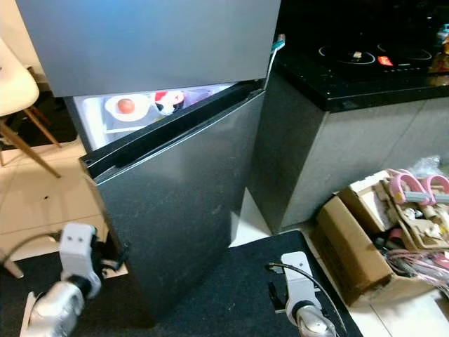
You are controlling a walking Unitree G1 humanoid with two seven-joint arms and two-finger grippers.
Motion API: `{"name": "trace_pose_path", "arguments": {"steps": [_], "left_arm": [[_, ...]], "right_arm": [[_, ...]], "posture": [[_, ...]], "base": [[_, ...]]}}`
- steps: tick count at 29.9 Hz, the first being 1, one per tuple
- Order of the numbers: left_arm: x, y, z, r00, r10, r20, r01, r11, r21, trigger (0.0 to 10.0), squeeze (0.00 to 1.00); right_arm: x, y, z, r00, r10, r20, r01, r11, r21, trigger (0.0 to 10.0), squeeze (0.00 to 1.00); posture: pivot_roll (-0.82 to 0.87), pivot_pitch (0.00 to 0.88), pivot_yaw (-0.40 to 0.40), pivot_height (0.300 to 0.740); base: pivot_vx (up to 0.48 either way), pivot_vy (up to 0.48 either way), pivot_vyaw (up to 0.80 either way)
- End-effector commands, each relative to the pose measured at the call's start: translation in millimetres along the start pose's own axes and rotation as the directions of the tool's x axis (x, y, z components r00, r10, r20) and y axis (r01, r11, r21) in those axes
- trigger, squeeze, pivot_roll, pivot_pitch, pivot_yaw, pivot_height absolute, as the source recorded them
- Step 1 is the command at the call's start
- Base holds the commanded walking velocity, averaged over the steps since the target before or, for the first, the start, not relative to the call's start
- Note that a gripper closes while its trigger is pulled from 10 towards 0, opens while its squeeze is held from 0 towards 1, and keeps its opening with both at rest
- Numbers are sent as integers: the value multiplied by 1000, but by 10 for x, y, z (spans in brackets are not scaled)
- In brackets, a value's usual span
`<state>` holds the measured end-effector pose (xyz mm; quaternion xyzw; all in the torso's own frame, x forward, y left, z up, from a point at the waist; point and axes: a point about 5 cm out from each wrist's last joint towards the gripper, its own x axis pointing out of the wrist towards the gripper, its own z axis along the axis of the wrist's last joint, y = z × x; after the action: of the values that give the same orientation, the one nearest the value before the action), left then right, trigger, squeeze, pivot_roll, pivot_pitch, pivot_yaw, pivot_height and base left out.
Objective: Restocking fridge
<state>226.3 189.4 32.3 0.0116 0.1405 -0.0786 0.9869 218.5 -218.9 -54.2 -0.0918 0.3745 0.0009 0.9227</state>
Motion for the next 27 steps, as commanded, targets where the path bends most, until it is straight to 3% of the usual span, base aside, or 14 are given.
{"name": "trace_pose_path", "arguments": {"steps": [1,4,8,9,11,13,16,20,24,27], "left_arm": [[-61,53,3,996,90,-6,-90,994,63,10000,0],[-127,62,-58,991,132,-36,-130,989,73,10000,0],[-200,-65,-137,995,50,-89,-48,998,27,10000,0],[-166,-232,-66,987,-139,-78,140,990,2,10000,0],[-166,-232,-66,987,-139,-78,140,990,2,10000,0],[-112,-341,62,958,-282,-57,282,959,0,10000,0],[-84,-401,153,930,-365,-51,366,931,7,10000,0],[-3,-336,254,944,-328,-25,329,943,53,10000,0],[146,-126,391,975,-221,10,219,972,88,10000,0],[173,-74,431,975,-223,11,221,970,104,10000,0]], "right_arm": [[-1,-21,0,1000,-2,2,2,1000,-5,10000,0],[-2,-27,-1,1000,-3,3,3,1000,-5,10000,0],[-9,-41,-28,1000,-6,-6,6,1000,-5,10000,0],[-13,-31,-46,1000,-4,-9,4,1000,-6,10000,0],[-13,-31,-46,1000,-4,-9,4,1000,-6,10000,0],[-12,-18,-45,1000,-1,-7,1,1000,-7,10000,0],[-14,-26,-44,1000,-4,-3,4,1000,-5,10000,0],[-21,-49,-57,1000,-11,-4,11,1000,-1,10000,0],[-31,-58,-88,1000,-12,-11,12,1000,-3,10000,0],[-31,-56,-87,1000,-11,-11,11,1000,-3,10000,0]], "posture": [[-16,0,-44,740],[-15,0,-45,740],[-10,0,-50,740],[-17,0,-51,740],[-17,0,-51,740],[-27,0,-47,740],[-33,0,-46,740],[-30,0,-50,740],[-28,0,-53,740],[-31,0,-53,740]], "base": [[0,0,0],[0,0,0],[0,0,0],[0,0,0],[0,0,0],[0,0,0],[0,0,0],[0,0,0],[0,0,0],[0,0,0]]}}
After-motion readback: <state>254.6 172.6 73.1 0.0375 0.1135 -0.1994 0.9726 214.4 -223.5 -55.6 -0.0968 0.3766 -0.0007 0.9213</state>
